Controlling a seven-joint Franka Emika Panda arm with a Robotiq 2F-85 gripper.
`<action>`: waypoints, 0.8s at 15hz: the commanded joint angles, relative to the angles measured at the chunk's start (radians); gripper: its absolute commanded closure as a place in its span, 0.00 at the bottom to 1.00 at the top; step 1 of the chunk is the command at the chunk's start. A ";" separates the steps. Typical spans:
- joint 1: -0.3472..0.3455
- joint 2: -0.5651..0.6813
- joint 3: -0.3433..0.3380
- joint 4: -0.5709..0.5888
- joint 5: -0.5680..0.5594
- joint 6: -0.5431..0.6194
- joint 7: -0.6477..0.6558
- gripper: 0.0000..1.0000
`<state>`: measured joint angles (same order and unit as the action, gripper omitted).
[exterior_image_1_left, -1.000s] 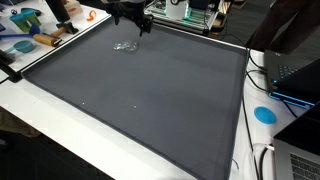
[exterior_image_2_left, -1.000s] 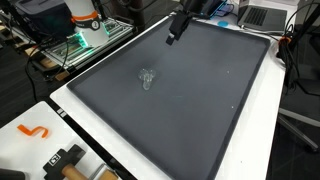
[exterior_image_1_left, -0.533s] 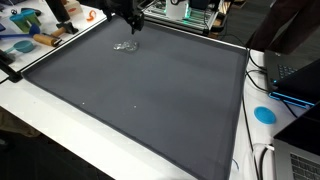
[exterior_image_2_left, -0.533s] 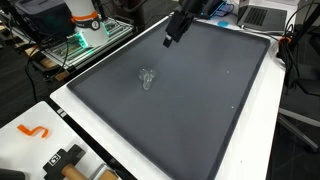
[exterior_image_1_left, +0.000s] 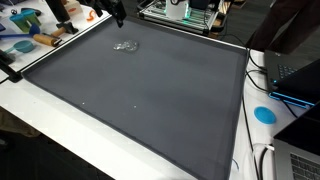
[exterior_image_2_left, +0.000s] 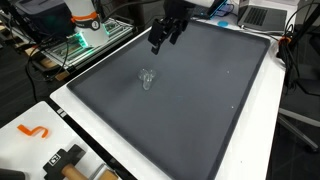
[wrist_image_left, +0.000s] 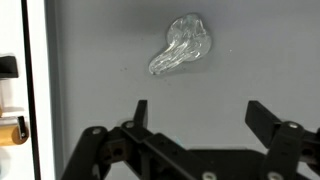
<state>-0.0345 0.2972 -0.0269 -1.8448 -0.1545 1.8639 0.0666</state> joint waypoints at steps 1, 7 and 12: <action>-0.078 -0.082 -0.025 -0.106 0.138 0.110 -0.115 0.00; -0.182 -0.163 -0.080 -0.271 0.352 0.302 -0.322 0.00; -0.238 -0.203 -0.118 -0.380 0.564 0.336 -0.488 0.00</action>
<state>-0.2459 0.1467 -0.1297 -2.1323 0.3026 2.1628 -0.3313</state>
